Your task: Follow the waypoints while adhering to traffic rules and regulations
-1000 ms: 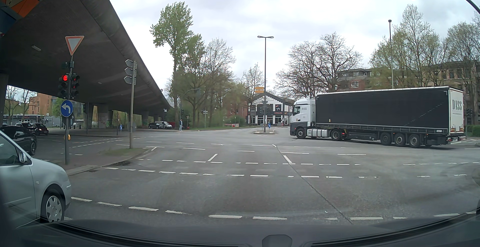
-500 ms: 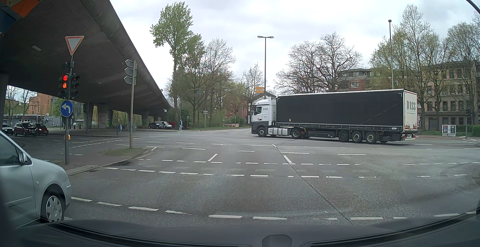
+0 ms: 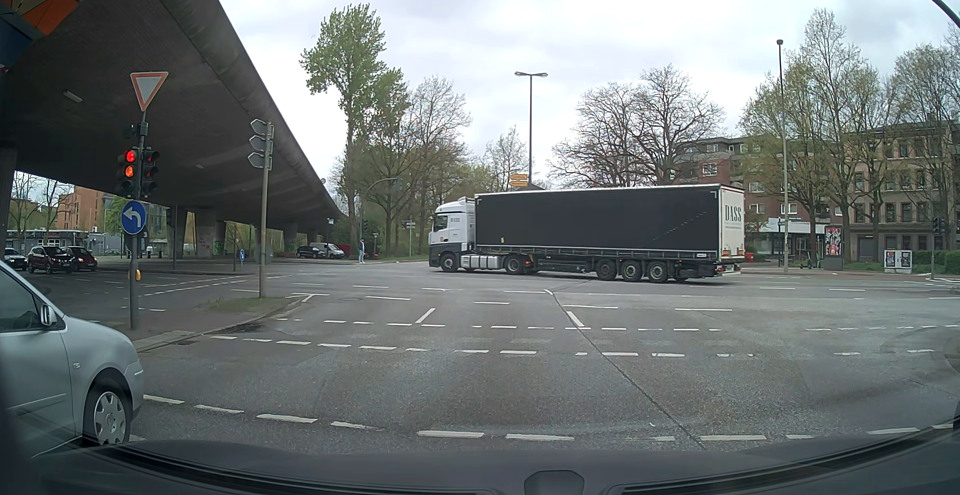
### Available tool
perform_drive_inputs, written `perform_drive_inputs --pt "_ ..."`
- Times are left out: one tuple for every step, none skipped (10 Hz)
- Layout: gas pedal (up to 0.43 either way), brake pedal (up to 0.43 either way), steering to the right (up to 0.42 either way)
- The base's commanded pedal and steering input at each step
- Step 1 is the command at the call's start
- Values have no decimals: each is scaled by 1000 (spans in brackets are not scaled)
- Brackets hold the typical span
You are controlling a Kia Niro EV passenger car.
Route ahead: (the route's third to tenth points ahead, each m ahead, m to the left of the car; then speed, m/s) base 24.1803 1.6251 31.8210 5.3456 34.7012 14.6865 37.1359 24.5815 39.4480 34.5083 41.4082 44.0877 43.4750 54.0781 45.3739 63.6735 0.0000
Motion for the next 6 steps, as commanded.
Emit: perform_drive_inputs --pt "0 6 -11" --pt "28 6 -11" --pt "130 6 -11" --pt "150 0 -11" --pt "150 6 -11" --pt "150 6 -11"
